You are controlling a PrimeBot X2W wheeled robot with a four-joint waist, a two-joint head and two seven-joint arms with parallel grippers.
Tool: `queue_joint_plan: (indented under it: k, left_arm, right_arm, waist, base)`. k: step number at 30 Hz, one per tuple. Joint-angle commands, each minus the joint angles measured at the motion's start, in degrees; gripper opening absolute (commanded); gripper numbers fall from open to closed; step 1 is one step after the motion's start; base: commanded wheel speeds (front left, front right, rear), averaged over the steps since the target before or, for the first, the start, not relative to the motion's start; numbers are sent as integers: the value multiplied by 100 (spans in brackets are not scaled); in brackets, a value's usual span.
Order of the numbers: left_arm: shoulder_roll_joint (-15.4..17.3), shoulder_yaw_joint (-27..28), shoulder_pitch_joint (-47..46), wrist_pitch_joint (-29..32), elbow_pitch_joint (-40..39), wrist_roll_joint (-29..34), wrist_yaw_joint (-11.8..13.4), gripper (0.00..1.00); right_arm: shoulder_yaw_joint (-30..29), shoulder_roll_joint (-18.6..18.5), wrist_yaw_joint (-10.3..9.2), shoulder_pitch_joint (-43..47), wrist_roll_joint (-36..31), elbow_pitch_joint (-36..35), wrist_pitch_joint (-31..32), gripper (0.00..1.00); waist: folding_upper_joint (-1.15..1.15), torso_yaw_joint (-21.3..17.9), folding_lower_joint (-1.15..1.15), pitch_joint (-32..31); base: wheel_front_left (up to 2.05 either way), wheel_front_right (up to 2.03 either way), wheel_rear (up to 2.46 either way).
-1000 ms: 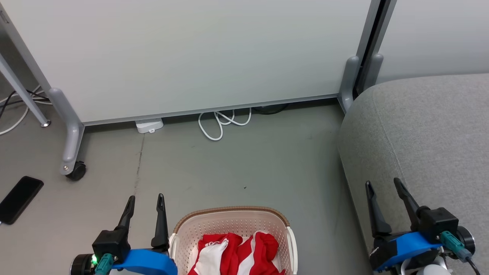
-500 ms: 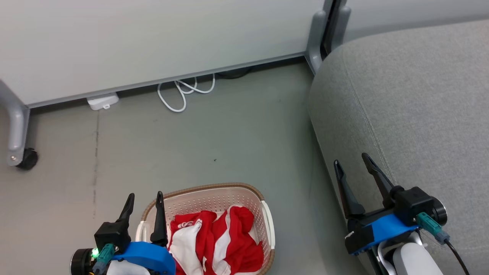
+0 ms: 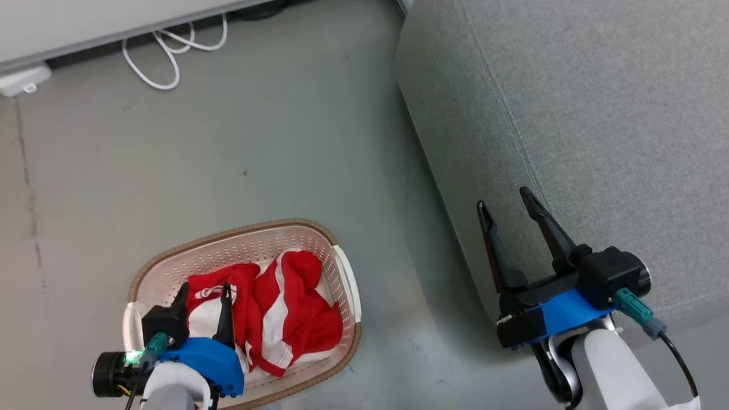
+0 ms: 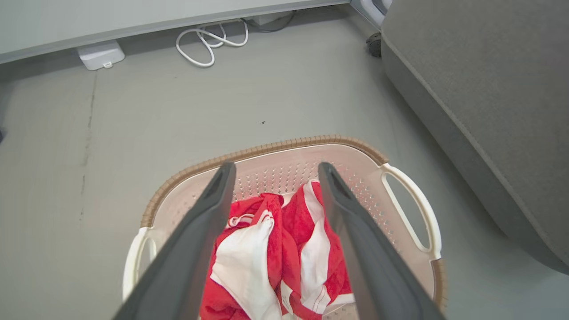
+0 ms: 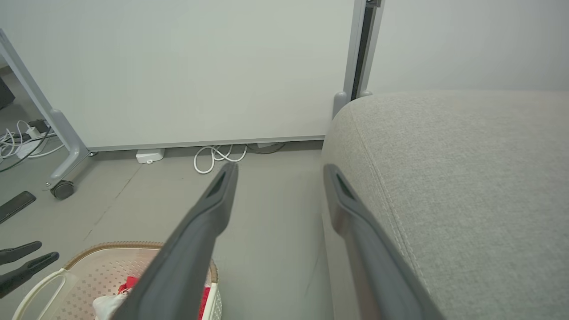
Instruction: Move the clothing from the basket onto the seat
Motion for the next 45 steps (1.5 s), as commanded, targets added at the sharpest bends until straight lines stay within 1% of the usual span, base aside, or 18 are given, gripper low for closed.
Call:
queue_joint_plan:
  k: [1, 7, 13, 20, 28, 36, 40, 41, 42, 43, 44, 45]
  left_arm:
    - [53, -11, -228, -16, 148, 31, -18, 100]
    - [177, -86, -788, 10, 905, 79, -48, 100]
    - [351, -205, -1341, 131, 1514, 194, 27, 100]
    - [592, -223, -1790, 159, 1970, 240, 208, 100]
    - [810, -244, -2043, 171, 2306, 268, 453, 100]
    - [991, -278, -2213, 269, 2598, 286, 762, 100]
    - [1021, -305, -2291, 354, 2723, 281, 843, 100]
    - [1018, -299, -2305, 375, 2754, 254, 859, 78]
    - [1016, -308, -2317, 382, 2777, 245, 864, 45]
    - [1015, -316, -2332, 404, 2802, 236, 856, 19]
    - [1018, -323, -2342, 411, 2818, 233, 848, 0]
    - [1020, -328, -2338, 429, 2842, 222, 825, 0]
  right_arm:
    - [27, -9, 3, -157, 60, -43, -35, 100]
    - [158, -8, 3, -338, 184, -140, -45, 100]
    - [216, -7, 3, -414, 314, -353, -47, 100]
    - [327, -8, 3, -469, 523, -503, -47, 100]
    - [443, -7, 3, -508, 735, -689, -46, 100]
    - [591, -8, 3, -502, 884, -772, -46, 100]
    - [574, -7, 3, -435, 898, -764, -46, 100]
    - [571, -8, 3, -422, 902, -760, -47, 100]
    - [571, -8, 3, -415, 906, -754, -47, 100]
    - [573, -8, 3, -410, 914, -750, -47, 100]
    - [575, -8, 3, -409, 919, -743, -47, 100]
    - [576, -8, 3, -408, 926, -740, -47, 100]
  waist:
    - [0, -275, -1, 441]
    - [0, -492, -1, 904]
    - [0, -641, -1, 1369]
    - [0, -830, -1, 1866]
    - [0, -1009, -1, 2221]
    - [0, -1191, -1, 2402]
    - [0, -1211, -1, 2411]
    - [0, -1215, -1, 2408]
    - [0, -1220, -1, 2403]
    - [0, -1224, -1, 2397]
    - [0, -1228, -1, 2391]
    - [0, -1232, -1, 2383]
  base:
    - [0, 0, 0]
    - [0, 0, 0]
    - [0, 0, 0]
    - [0, 0, 0]
    - [0, 0, 0]
    - [0, 0, 0]
    - [0, 0, 0]
    - [0, 0, 0]
    - [0, 0, 0]
    - [0, 0, 0]
    - [0, 0, 0]
    - [0, 0, 0]
